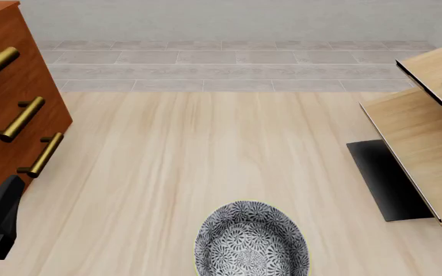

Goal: Put the wine bottle on the wine rack.

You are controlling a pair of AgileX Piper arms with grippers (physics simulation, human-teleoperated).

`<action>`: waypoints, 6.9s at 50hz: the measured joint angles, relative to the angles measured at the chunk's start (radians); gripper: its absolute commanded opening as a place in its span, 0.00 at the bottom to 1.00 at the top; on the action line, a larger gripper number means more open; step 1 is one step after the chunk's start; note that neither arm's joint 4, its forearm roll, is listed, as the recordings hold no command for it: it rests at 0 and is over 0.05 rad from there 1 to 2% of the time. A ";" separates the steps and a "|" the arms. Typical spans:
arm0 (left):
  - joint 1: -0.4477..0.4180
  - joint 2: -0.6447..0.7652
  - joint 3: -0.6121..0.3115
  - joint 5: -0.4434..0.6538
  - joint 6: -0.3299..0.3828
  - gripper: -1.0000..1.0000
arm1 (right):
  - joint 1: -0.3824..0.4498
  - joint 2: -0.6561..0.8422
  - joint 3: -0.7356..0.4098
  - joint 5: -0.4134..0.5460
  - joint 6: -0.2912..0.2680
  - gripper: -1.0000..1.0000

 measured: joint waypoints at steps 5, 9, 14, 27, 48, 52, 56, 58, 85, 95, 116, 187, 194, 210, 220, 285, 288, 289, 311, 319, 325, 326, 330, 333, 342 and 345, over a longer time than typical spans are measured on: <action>0.000 0.000 0.000 0.000 0.000 1.00 | -0.006 0.005 0.001 -0.004 0.000 0.00; 0.000 0.000 0.000 0.001 0.000 1.00 | -0.009 0.008 0.002 -0.006 0.001 0.00; 0.000 0.000 0.000 0.001 0.000 1.00 | -0.011 0.010 0.003 -0.008 0.001 0.00; 0.002 0.000 0.001 0.001 0.003 1.00 | -0.051 0.052 0.023 -0.054 0.006 0.00; 0.004 0.000 0.001 0.005 0.008 1.00 | -0.068 0.079 0.046 -0.095 0.018 0.00; 0.005 0.000 0.001 0.005 0.009 1.00 | -0.066 0.081 0.052 -0.101 0.021 0.00; 0.006 0.000 0.001 0.006 0.010 1.00 | -0.064 0.084 0.056 -0.105 0.023 0.00; 0.006 0.000 0.001 0.006 0.010 1.00 | -0.062 0.085 0.058 -0.107 0.025 0.00; 0.006 0.000 0.001 0.008 0.010 1.00 | -0.048 0.094 0.071 -0.117 0.035 0.00; 0.006 0.000 0.001 0.007 0.010 1.00 | -0.046 0.096 0.073 -0.120 0.039 0.00; 0.004 0.000 0.001 0.006 0.012 1.00 | -0.052 0.105 0.078 -0.108 0.045 1.00; -0.007 0.000 0.001 0.003 0.014 1.00 | -0.072 0.057 0.024 -0.037 0.050 1.00; -0.008 0.000 0.001 0.003 0.014 1.00 | -0.073 0.042 0.021 -0.029 0.047 1.00; -0.013 0.000 0.001 0.002 0.015 1.00 | -0.055 -0.013 0.003 0.006 0.033 1.00; -0.016 0.000 0.001 0.001 0.015 1.00 | -0.028 -0.066 0.000 0.026 0.022 1.00; -0.019 0.001 -0.001 -0.008 0.026 1.00 | 0.225 -0.462 0.184 0.134 -0.112 1.00; -0.019 0.000 -0.001 -0.008 0.026 1.00 | 0.238 -0.483 0.200 0.138 -0.118 1.00; -0.020 0.000 -0.001 -0.008 0.027 1.00 | 0.243 -0.490 0.205 0.140 -0.121 1.00; -0.026 0.000 -0.013 -0.005 0.034 1.00 | 0.373 -0.682 0.322 0.179 -0.190 1.00; -0.027 0.001 -0.019 -0.003 0.036 1.00 | 0.412 -0.744 0.374 0.193 -0.196 1.00; -0.029 0.001 -0.024 -0.001 0.037 1.00 | 0.434 -0.791 0.414 0.203 -0.197 1.00; -0.029 0.002 -0.025 0.000 0.037 1.00 | 0.436 -0.798 0.420 0.204 -0.198 1.00; -0.030 0.002 -0.032 0.004 0.038 1.00 | 0.446 -0.828 0.443 0.209 -0.200 1.00; -0.030 0.001 -0.038 0.008 0.039 1.00 | 0.453 -0.850 0.461 0.213 -0.207 1.00; -0.026 0.001 -0.067 0.027 0.041 1.00 | 0.470 -0.911 0.516 0.223 -0.214 1.00; -0.023 0.001 -0.078 0.034 0.044 1.00 | 0.476 -0.934 0.533 0.229 -0.217 1.00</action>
